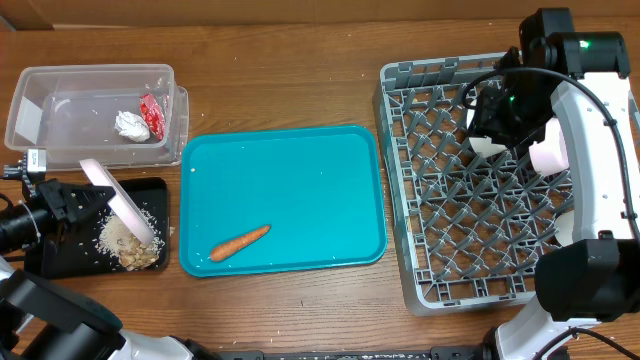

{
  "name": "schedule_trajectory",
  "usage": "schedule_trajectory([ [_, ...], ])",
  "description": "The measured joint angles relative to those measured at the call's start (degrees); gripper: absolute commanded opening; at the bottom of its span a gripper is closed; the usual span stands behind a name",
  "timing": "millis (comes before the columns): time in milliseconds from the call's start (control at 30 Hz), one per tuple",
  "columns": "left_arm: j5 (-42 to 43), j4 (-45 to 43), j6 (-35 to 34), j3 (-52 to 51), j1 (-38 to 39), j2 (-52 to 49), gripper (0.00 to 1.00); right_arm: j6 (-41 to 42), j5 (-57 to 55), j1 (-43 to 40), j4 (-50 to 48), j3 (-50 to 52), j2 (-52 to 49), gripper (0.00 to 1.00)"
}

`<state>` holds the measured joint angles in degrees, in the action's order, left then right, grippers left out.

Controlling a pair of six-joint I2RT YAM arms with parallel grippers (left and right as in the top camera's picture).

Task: Sort waste into correct bins and load items into the dishwasher
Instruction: 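Tilt the plate with left gripper to dump rice and shells onto black tray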

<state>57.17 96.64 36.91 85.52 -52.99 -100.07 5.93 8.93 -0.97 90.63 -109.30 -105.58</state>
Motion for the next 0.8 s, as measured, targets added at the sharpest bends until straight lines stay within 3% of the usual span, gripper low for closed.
schedule_trajectory([
  [800, -1.2, 0.0, 0.2, 0.0, 0.0, 0.1, 0.04, 0.0, -0.2, 0.0, -0.1, 0.0, 0.0, 0.45],
])
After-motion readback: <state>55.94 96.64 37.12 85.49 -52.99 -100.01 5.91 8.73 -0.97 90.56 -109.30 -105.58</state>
